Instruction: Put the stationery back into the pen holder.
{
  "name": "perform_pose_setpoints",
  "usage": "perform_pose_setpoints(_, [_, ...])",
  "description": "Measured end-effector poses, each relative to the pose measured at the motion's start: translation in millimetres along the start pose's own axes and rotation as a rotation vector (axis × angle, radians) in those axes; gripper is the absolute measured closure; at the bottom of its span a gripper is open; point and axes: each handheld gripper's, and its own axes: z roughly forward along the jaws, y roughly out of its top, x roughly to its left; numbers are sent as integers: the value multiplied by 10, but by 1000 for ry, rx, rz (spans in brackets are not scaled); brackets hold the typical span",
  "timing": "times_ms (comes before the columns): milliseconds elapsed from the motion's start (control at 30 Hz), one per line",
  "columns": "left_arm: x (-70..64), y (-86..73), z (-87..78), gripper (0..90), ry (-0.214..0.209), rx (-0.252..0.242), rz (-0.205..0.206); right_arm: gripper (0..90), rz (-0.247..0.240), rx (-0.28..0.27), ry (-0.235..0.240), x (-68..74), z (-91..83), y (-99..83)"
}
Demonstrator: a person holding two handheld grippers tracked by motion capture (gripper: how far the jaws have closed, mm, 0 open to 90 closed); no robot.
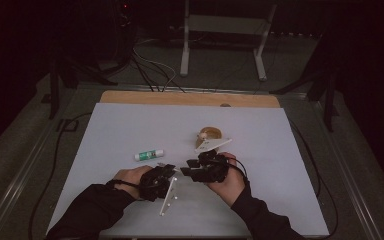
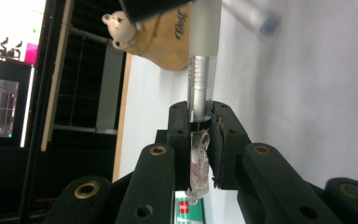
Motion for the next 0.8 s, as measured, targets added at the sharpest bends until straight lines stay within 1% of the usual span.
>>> perform_pose_setpoints(67, [34, -22, -11, 807, -6, -16, -37, 551, -3, -22, -1, -18, -58, 10])
perform_pose_setpoints(100, [59, -35, -18, 807, -15, -25, -52, 529, -1, -34, -10, -25, -88, 12])
perform_pose_setpoints(133, [71, -46, -22, 807, -8, -34, -74, 510, -2, -48, -18, -37, -117, 12])
perform_pose_setpoints(167, [71, -46, -22, 806, -8, -34, -74, 478, -4, -60, -19, -48, -143, 12])
perform_pose_setpoints(200, [113, -71, -39, 806, -32, -55, -115, 442, -7, -68, -31, -57, -163, 11])
perform_pose_setpoints(233, [128, -79, -43, 806, -44, -65, -139, 426, -6, -78, -39, -67, -181, 8])
perform_pose_setpoints(300, [147, -88, -45, 806, -65, -77, -165, 386, 4, -91, -41, -89, -205, 2])
perform_pose_setpoints(333, [140, -92, -32, 806, -71, -103, -202, 370, 4, -97, -48, -94, -214, 0])
perform_pose_setpoints(367, [153, -102, -35, 807, -82, -107, -201, 365, 8, -105, -48, -103, -225, -3])
perform_pose_setpoints(400, [162, -111, -32, 806, -83, -110, -212, 359, 17, -110, -42, -116, -237, -5])
perform_pose_setpoints(500, [176, -132, -27, 806, -85, -109, -221, 338, 30, -139, -42, -154, -294, -14])
perform_pose_setpoints(600, [226, -178, -42, 806, -106, -111, -258, 315, 36, -164, -46, -200, -371, -25])
perform_pose_setpoints(633, [244, -188, -46, 807, -112, -117, -281, 308, 37, -168, -50, -211, -393, -31])
perform_pose_setpoints(667, [244, -188, -46, 806, -112, -117, -281, 300, 37, -172, -55, -222, -410, -39])
perform_pose_setpoints(700, [288, -208, -55, 806, -122, -128, -327, 292, 37, -172, -55, -233, -423, -48])
perform_pose_setpoints(767, [334, -221, -67, 807, -129, -142, -369, 274, 44, -181, -57, -248, -445, -74])
perform_pose_setpoints(800, [334, -221, -67, 806, -129, -142, -369, 267, 46, -184, -55, -257, -451, -88])
